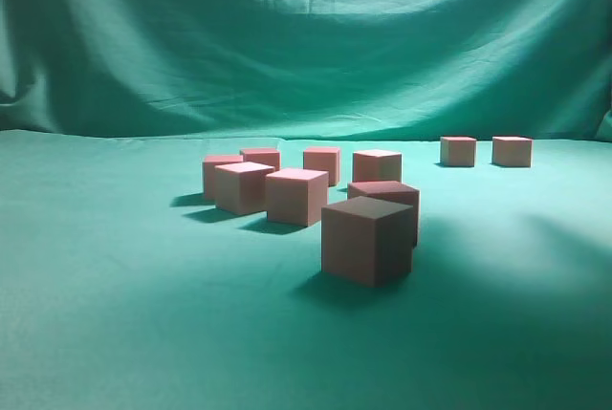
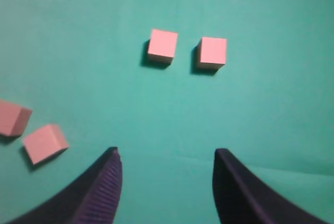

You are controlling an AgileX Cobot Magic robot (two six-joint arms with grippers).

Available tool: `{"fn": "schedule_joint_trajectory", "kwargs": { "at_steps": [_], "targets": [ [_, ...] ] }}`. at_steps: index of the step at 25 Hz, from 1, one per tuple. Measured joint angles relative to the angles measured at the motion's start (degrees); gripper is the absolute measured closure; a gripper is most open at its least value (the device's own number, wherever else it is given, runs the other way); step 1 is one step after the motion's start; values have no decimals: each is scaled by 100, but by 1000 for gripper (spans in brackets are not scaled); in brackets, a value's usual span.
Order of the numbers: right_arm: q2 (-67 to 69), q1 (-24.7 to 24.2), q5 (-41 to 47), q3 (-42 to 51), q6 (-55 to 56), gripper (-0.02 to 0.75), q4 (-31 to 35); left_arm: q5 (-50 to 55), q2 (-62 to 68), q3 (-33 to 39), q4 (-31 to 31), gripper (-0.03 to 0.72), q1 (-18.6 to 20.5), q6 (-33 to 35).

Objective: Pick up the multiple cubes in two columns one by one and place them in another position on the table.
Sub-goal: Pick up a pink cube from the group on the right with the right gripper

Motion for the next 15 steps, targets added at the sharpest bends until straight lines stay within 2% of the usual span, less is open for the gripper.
{"fn": "schedule_joint_trajectory", "kwargs": {
  "at_steps": [3,6,15],
  "targets": [
    [502,-478,-57,-311,-395,370,601,0,0,0,0,688,0,0],
    [1173,-650,-67,-820,-822,370,1061,0,0,0,0,688,0,0],
    [3135,-650,10,-2581,-1162,370,1240,0,0,0,0,688,0,0]
  ]
}}
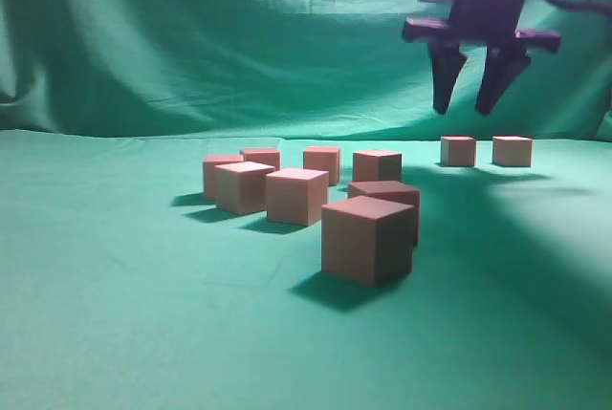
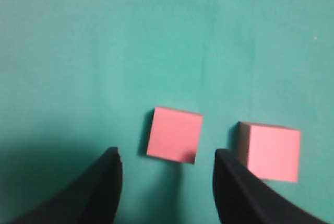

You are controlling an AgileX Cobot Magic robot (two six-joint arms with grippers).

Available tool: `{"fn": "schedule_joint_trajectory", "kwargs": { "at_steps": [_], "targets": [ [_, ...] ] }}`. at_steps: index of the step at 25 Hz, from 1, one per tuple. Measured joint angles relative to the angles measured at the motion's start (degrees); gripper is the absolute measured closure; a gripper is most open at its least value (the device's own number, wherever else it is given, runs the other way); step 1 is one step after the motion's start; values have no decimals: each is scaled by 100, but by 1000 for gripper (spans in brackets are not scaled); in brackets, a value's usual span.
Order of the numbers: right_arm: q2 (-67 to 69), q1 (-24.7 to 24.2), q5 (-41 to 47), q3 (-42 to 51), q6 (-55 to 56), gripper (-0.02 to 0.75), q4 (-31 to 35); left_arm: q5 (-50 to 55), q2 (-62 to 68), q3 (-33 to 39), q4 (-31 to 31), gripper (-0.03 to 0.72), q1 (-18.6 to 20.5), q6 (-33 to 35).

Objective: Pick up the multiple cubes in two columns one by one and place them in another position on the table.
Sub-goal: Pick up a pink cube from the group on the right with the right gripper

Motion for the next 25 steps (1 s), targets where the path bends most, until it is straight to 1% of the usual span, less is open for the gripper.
{"fn": "schedule_joint_trajectory", "kwargs": {
  "at_steps": [2,6,22,24,25],
  "targets": [
    [269,0,14,-239,-2,370,0,0,0,0,0,688,0,0],
    [510,0,-37,-379,-2,370,0,0,0,0,0,688,0,0],
    [824,0,-207,-403,-12,370,0,0,0,0,0,688,0,0],
    [824,0,-132,-461,-12,447,0,0,0,0,0,688,0,0],
    [813,0,-36,-529,-12,472,0,0,0,0,0,688,0,0]
  ]
}}
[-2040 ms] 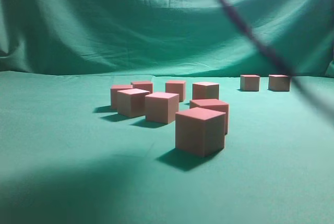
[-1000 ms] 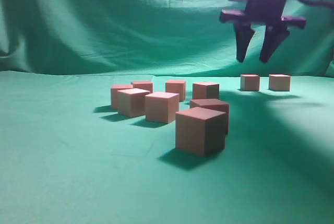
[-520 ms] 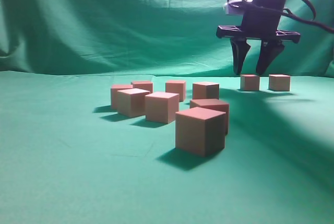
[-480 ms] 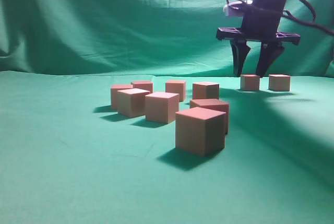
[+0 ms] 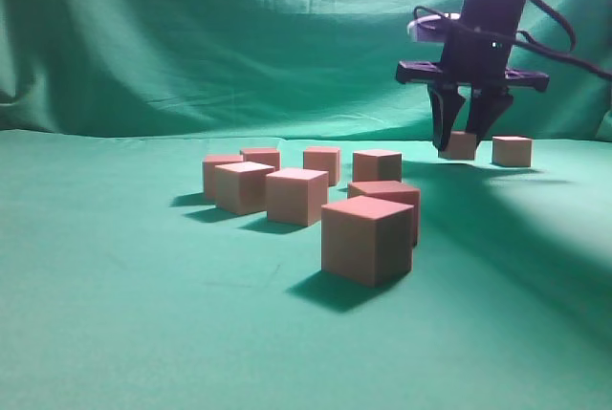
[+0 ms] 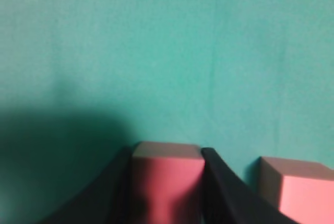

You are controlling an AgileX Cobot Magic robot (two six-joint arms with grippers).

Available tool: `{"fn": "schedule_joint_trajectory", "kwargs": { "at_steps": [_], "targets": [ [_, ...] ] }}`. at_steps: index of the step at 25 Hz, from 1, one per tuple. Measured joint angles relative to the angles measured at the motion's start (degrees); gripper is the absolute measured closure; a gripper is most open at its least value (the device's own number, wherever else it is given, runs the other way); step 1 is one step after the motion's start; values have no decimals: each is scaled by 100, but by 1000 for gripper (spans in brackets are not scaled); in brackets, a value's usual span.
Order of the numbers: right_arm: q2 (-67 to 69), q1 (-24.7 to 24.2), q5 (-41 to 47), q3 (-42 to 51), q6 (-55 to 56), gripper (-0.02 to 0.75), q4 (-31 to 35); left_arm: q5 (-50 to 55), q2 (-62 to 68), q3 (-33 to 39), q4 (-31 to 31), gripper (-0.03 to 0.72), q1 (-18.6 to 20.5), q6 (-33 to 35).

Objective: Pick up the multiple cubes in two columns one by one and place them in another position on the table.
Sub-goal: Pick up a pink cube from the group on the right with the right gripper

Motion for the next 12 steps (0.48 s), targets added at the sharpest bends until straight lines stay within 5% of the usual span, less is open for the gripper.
{"fn": "schedule_joint_trajectory", "kwargs": {
  "at_steps": [12],
  "targets": [
    [-978,0,1075,-830,-40,458,424,0,0,0,0,688,0,0]
  ]
}}
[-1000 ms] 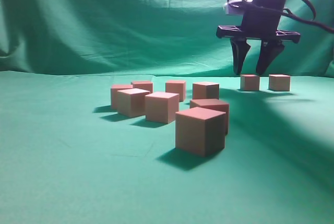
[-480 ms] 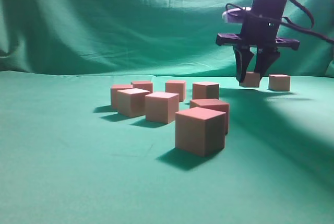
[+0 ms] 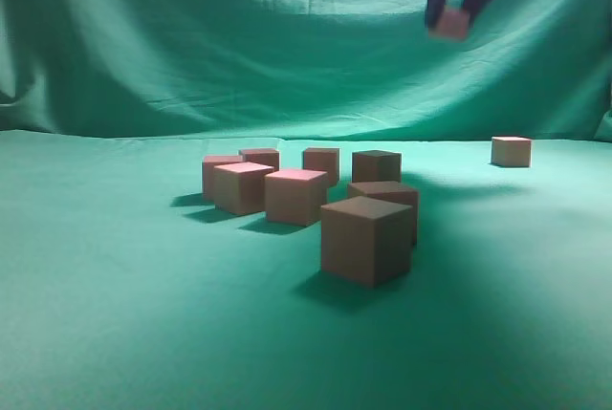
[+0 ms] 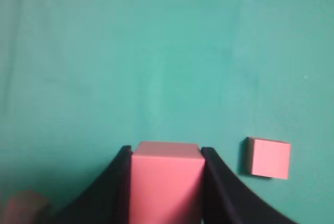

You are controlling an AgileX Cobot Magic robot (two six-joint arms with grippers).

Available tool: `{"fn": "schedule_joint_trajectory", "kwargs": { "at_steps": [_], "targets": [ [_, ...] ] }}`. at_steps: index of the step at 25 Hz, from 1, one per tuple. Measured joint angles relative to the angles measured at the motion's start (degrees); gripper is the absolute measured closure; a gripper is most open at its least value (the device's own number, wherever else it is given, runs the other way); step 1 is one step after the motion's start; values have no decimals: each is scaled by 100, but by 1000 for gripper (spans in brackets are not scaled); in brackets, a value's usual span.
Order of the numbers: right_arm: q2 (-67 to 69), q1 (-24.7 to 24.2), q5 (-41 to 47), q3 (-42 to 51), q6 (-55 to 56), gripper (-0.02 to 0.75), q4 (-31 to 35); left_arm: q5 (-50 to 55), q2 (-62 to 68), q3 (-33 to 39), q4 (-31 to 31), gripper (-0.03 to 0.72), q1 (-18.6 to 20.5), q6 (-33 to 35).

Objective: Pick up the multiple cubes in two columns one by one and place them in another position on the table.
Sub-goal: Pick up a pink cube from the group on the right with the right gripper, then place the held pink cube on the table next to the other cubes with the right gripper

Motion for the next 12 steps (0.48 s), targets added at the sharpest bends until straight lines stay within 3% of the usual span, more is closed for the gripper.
{"fn": "schedule_joint_trajectory", "kwargs": {
  "at_steps": [5,12],
  "targets": [
    [-1324,191,2,866,-323,458,637,0,0,0,0,688,0,0],
    [-3150,1315,-19,3685,-1173,458,531,0,0,0,0,688,0,0]
  ]
}}
